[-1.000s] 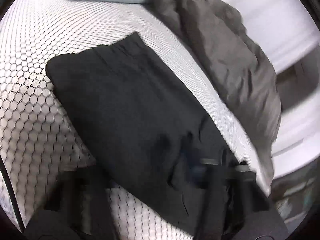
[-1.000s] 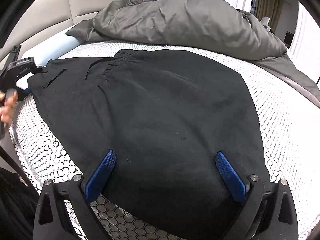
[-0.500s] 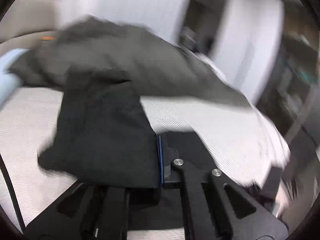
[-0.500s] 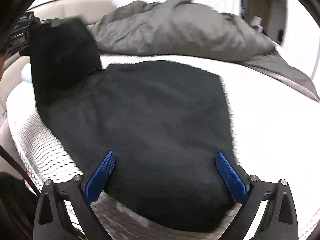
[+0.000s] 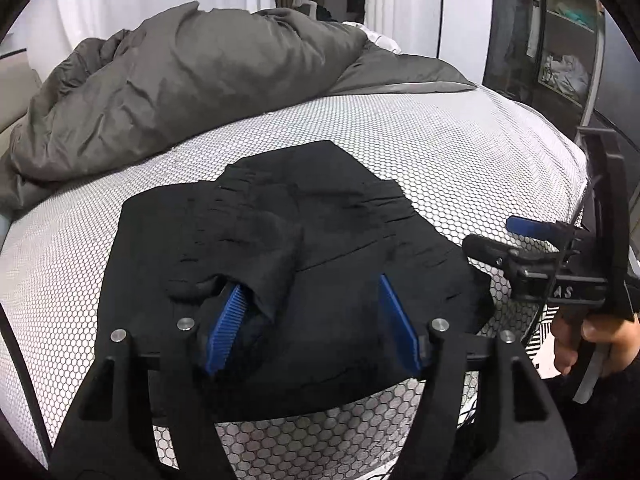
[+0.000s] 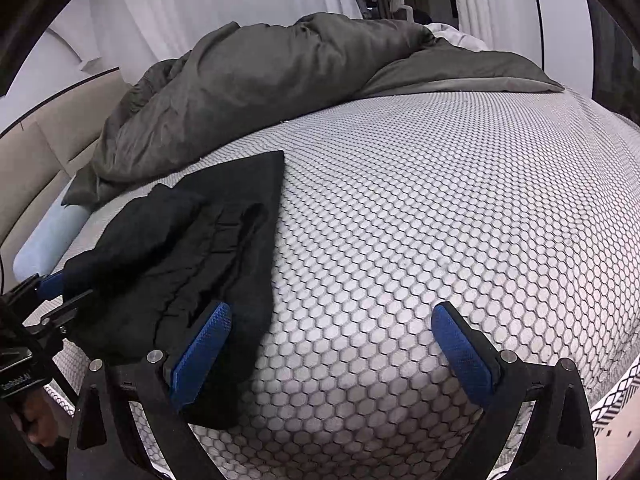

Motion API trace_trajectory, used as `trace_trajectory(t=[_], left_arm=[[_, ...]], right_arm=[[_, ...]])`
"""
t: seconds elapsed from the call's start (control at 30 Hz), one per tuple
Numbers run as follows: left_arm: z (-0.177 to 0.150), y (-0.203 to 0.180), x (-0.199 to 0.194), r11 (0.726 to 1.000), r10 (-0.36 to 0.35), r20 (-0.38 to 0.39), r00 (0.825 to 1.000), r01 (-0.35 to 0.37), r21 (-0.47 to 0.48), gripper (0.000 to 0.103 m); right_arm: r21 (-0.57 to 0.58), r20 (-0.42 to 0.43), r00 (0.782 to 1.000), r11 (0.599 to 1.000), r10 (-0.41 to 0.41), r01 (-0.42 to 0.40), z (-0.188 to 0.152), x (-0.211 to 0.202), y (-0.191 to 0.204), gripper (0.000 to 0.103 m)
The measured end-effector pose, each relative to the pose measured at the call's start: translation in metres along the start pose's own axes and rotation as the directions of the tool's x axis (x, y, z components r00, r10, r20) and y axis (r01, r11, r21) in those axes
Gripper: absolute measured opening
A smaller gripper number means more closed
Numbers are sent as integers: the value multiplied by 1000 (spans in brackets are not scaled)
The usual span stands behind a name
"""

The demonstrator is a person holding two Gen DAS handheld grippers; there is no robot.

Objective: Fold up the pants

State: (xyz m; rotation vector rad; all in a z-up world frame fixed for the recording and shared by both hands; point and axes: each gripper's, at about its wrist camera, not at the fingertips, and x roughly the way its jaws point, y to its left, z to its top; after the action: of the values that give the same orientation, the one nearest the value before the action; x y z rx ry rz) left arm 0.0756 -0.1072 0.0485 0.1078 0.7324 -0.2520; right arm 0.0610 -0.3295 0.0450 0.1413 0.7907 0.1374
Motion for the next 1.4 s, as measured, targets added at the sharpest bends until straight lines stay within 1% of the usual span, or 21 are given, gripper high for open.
trace_trajectory(t=[0.13,0.33,0.47,0.5,0.57,0.67,0.7,0.73,0.77,0.83,0.93,1.0,1.07,1.1,1.13,1.17,1.2,1.23,1.33,1.37,1.4], left_arm=[[1,4,-6,1000,3,-1,1000,-3,-12,63],[-1,10,-19,1000,-6,3,1000,6,-14,63],[-3,43,-50,997,-9,58,998,14,-80,65],[-5,59,-59,993,-7,80,997,16,-115,72],[-9,88,-71,982,25,110,994,-4,-187,78],[-19,125,-69,957,93,85,992,-66,-281,78],[-22,132,-64,952,99,64,993,-76,-297,78],[-25,138,-59,948,106,43,993,-87,-305,78],[-27,143,-54,944,120,26,992,-105,-314,78],[-32,157,-48,923,151,-6,989,-143,-356,78],[-39,170,-41,914,168,-45,985,-173,-366,78],[-45,171,-31,918,205,-103,973,-227,-326,78],[-55,177,-20,916,195,-150,969,-235,-326,78],[-61,181,-15,912,179,-170,969,-228,-342,78],[-66,187,-11,909,160,-183,970,-217,-357,78],[-70,191,-9,906,149,-188,971,-210,-366,79],[-72,194,-8,905,143,-190,971,-206,-372,80],[-74,198,-9,902,140,-193,971,-205,-380,80],[-76,206,-12,895,135,-192,972,-203,-396,80],[-77,206,-12,895,143,-195,970,-211,-392,80],[-77,206,-12,896,155,-198,968,-223,-385,80]], right_arm=[[-46,-1,1000,999,2,-2,0,2,13,102],[-43,14,1000,999,3,-2,-4,1,18,102],[-59,91,995,997,50,-45,-2,-15,24,102],[-69,110,991,996,71,-63,-2,-19,27,102],[-90,122,985,990,121,-111,-1,-24,34,102],[-113,182,981,992,70,-50,2,-34,40,102],[-87,197,977,994,80,-64,3,-38,38,102],[-64,193,973,991,126,-116,6,-39,39,102],[-62,162,968,981,189,-182,7,-36,47,102],[-130,94,961,961,259,-246,4,-28,80,102],[-320,35,956,909,292,-266,-3,-18,146,102],[-381,-10,957,884,289,-271,-2,-3,184,101],[-454,-21,981,872,193,-181,-1,19,215,100],[-514,-13,996,853,90,-84,-2,35,229,87],[-548,15,1000,836,24,-11,-5,46,237,65],[-542,24,999,840,-22,32,-6,52,236,24],[-512,38,999,857,-37,51,-5,51,229,15],[-442,48,999,897,5,16,-3,43,215,15],[-229,73,995,972,67,-49,3,11,158,17],[-154,68,994,985,88,-76,2,2,138,23],[-78,52,995,994,82,-77,-1,-2,114,40]])
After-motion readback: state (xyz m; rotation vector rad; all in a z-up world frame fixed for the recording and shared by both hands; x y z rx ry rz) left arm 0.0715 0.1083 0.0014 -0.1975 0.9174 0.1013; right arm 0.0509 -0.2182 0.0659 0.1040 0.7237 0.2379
